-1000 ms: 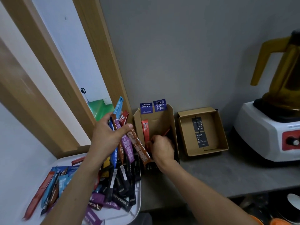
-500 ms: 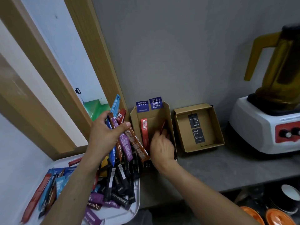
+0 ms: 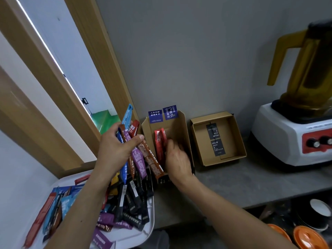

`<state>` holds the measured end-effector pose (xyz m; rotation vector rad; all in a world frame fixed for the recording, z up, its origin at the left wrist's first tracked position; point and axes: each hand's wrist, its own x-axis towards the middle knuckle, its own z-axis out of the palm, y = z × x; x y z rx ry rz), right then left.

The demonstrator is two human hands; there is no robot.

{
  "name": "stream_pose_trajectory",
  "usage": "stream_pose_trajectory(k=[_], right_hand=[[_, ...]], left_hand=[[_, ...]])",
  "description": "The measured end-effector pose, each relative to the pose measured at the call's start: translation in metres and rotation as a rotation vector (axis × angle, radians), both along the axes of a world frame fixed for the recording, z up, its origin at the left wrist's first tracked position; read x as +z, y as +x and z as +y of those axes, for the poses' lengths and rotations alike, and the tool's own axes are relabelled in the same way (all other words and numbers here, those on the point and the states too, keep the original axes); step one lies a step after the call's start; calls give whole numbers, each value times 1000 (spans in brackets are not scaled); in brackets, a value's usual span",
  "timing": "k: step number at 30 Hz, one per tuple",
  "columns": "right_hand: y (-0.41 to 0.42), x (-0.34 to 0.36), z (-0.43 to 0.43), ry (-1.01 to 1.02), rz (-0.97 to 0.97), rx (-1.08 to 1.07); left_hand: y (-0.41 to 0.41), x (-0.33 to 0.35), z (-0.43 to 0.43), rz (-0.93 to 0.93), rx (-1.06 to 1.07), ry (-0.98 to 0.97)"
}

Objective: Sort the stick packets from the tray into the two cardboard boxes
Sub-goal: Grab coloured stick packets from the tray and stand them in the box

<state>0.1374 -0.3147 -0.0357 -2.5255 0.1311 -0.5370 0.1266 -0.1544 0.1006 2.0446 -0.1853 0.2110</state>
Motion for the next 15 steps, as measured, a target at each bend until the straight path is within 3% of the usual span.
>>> stream_pose_trajectory(k=[6, 15], right_hand=[[9, 4, -3, 160, 173, -32], [14, 13, -5, 168, 270, 41]], left_hand=[[-1, 5, 1, -11, 10, 5], [-3, 5, 1, -11, 20, 0]])
